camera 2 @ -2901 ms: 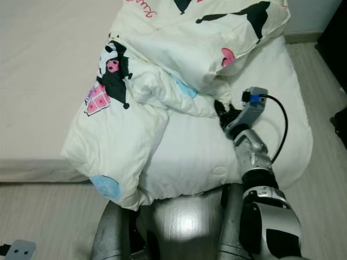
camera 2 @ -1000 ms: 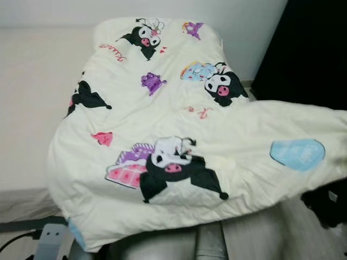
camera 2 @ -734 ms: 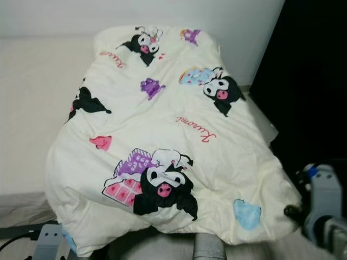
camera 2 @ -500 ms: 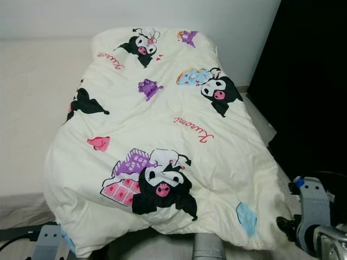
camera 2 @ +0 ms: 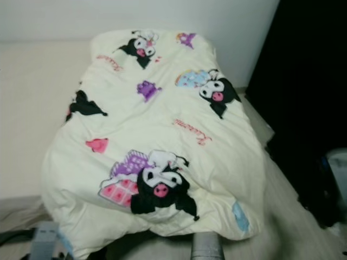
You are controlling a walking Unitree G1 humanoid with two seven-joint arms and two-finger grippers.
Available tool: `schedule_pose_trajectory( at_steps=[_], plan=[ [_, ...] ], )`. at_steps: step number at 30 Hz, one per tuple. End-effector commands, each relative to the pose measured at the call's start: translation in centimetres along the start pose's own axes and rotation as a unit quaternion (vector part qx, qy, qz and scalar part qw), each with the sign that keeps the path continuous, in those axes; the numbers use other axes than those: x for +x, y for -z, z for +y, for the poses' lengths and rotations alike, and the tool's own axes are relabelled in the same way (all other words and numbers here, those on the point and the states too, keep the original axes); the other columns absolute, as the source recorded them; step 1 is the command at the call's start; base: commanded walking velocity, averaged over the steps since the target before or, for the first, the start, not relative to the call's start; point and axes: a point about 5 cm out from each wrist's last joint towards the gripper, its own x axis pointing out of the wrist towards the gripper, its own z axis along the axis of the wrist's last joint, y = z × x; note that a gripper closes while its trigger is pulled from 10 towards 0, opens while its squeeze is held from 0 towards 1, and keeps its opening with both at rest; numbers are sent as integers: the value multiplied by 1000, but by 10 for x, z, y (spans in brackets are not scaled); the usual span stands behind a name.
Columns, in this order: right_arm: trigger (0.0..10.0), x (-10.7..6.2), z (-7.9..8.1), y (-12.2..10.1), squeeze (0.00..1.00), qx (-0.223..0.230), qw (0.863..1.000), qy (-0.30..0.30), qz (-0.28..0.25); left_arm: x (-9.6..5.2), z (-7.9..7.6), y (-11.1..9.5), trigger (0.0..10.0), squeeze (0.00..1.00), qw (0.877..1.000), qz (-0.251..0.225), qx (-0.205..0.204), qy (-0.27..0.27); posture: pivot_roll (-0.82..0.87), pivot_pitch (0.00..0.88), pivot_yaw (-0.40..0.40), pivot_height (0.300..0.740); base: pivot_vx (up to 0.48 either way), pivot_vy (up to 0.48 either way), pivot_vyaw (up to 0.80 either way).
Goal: Clean up the room
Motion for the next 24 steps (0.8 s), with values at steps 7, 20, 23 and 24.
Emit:
schedule_pose_trajectory(
  at_steps=[7,20,23,24],
  plan=[
    [10000,7,43,-23,710,0,996,-53,-67,16,66,-118,10000,0,964,-197,-121,-130,-192,137,-41,485,0,0,0],
    [10000,14,68,-25,616,-12,994,-76,-83,-16,30,-249,10000,0,854,-403,-289,156,-201,146,-27,485,0,0,0],
    [10000,14,75,-23,612,-11,993,-85,-82,-23,-21,-233,10000,0,812,-350,-275,378,-202,151,-20,485,0,0,0],
    [10000,14,75,-23,612,-11,993,-85,-82,-23,-21,-233,10000,0,812,-350,-275,378,-202,151,-20,485,0,0,0]
  ],
)
